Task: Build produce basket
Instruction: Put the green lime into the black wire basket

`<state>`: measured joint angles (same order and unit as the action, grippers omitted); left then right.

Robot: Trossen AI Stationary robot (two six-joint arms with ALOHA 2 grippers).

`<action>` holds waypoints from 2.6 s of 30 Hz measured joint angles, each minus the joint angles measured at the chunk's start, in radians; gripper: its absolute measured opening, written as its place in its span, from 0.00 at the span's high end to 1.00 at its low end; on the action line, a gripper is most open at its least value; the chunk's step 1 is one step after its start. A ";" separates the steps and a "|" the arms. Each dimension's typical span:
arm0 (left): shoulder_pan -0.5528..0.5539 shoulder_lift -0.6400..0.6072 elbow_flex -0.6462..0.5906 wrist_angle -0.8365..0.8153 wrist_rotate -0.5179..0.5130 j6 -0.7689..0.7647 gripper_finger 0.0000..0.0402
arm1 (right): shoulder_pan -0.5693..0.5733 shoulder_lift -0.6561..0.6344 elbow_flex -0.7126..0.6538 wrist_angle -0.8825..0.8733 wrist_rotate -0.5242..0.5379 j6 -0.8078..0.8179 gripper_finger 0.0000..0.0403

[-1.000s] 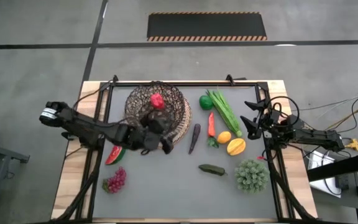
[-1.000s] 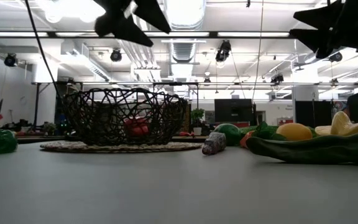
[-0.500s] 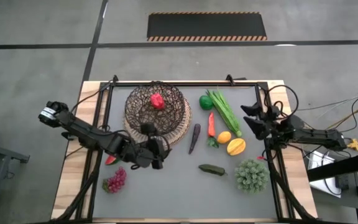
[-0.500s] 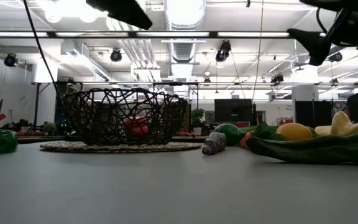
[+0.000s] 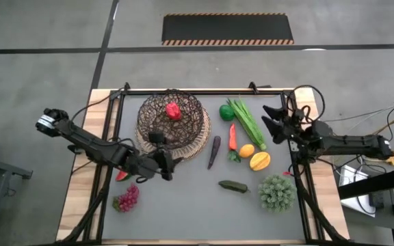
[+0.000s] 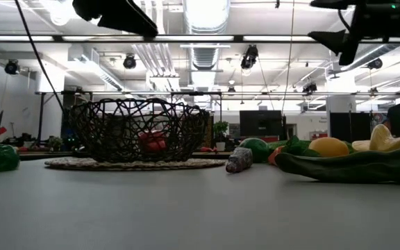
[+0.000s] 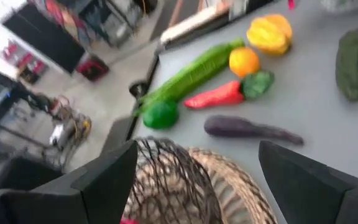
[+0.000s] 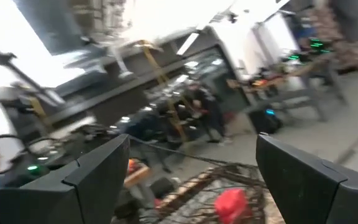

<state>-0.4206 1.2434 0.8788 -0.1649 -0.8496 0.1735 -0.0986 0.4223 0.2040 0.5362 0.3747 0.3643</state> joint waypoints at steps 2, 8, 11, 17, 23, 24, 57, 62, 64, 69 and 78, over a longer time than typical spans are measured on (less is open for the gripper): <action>0.000 -0.048 -0.059 0.078 0.005 0.045 0.21 | 0.000 0.053 0.067 -0.089 0.043 0.029 0.18; 0.007 -0.198 -0.201 0.333 0.005 0.185 0.21 | 0.000 0.226 0.314 -0.477 0.131 0.098 0.18; 0.007 -0.280 -0.245 0.383 0.005 0.208 0.21 | -0.001 0.322 0.432 -0.622 0.151 0.098 0.18; 0.006 -0.407 -0.321 0.396 0.006 0.199 0.21 | -0.051 0.525 0.652 -0.879 0.148 0.081 0.18; 0.006 -0.455 -0.337 0.398 0.007 0.200 0.21 | -0.140 0.734 0.821 -1.102 0.138 0.068 0.18; 0.006 -0.458 -0.337 0.398 0.007 0.204 0.21 | -0.155 0.765 0.845 -1.125 0.135 0.063 0.18; 0.006 -0.461 -0.337 0.396 0.007 0.232 0.21 | -0.432 1.342 1.103 -1.167 -0.226 -0.141 0.18; 0.006 -0.461 -0.337 0.396 0.007 0.232 0.21 | -0.430 1.355 1.102 -1.167 -0.226 -0.140 0.18; 0.006 -0.461 -0.337 0.396 0.007 0.232 0.21 | -0.430 1.362 1.102 -1.167 -0.226 -0.140 0.18; 0.006 -0.460 -0.337 0.395 0.007 0.232 0.21 | -0.430 1.368 1.102 -1.167 -0.253 -0.127 0.20; 0.006 -0.460 -0.337 0.395 0.007 0.232 0.21 | -0.430 1.368 1.102 -1.167 -0.255 -0.102 0.44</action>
<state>-0.4141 0.7830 0.5423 0.2306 -0.8425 0.4053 -0.5282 1.7905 1.3064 -0.6308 0.1196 0.2626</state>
